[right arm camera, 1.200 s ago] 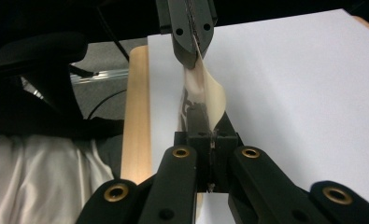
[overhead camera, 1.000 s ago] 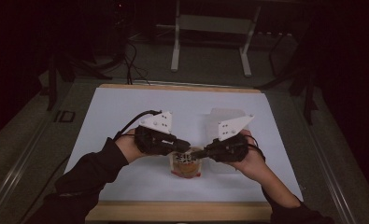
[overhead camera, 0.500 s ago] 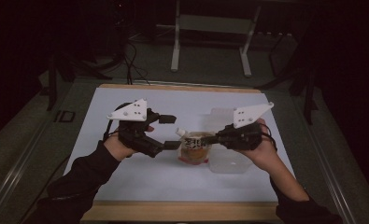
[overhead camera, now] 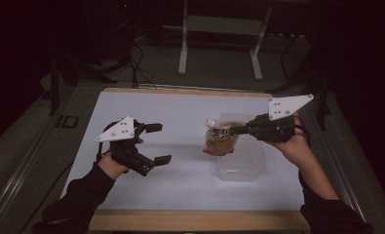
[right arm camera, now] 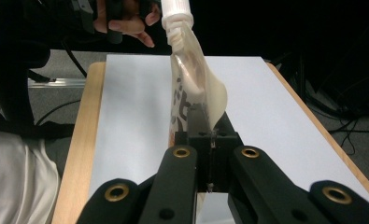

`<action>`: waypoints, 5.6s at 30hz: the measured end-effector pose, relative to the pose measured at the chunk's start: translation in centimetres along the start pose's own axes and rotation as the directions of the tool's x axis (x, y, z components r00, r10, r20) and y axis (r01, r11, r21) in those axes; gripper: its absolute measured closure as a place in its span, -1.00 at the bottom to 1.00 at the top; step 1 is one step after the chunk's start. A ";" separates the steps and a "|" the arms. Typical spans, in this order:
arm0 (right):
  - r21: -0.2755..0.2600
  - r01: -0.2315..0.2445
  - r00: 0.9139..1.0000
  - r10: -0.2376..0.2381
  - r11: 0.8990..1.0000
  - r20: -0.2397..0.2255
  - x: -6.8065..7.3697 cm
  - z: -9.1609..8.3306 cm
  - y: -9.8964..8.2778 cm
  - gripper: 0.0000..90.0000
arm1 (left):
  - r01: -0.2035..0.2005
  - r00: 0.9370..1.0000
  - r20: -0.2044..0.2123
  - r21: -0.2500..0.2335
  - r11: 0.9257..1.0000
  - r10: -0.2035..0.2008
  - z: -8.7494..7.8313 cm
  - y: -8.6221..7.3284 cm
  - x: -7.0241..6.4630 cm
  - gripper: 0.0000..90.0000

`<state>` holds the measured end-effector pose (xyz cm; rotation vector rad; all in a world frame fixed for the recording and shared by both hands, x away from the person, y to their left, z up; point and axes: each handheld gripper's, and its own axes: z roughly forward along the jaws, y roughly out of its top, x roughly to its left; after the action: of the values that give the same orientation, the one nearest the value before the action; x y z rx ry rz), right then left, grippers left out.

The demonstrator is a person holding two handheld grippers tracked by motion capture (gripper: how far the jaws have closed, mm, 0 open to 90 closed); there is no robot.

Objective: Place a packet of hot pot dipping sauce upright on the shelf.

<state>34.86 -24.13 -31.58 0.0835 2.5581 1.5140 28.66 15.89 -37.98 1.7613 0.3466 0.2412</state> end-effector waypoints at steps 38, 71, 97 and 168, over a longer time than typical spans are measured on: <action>0.053 -0.109 0.994 0.108 0.993 0.021 -1.8 -2.5 -8.1 1.00 | 0.096 0.995 0.016 -0.021 0.995 -0.096 -0.9 -10.0 -0.3 -0.97; 0.120 -0.184 0.982 0.186 0.976 -0.004 -2.0 0.4 -12.7 0.88 | 0.096 0.995 0.013 0.024 0.995 -0.096 -0.5 -11.3 0.0 -0.97; -0.031 -0.179 0.984 0.179 0.983 0.017 -0.2 -2.9 -9.0 0.42 | 0.089 0.996 0.014 0.032 0.995 -0.090 -0.6 -11.2 -0.2 -0.97; 0.012 -0.272 0.952 0.268 0.962 0.149 8.9 1.7 -15.0 -0.66 | 0.079 0.997 0.004 0.095 0.992 -0.080 -0.9 -12.0 -1.8 -0.97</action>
<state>27.00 -28.70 -46.54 0.5497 2.5339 1.4884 25.48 18.35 -49.47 1.8367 0.4273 0.1629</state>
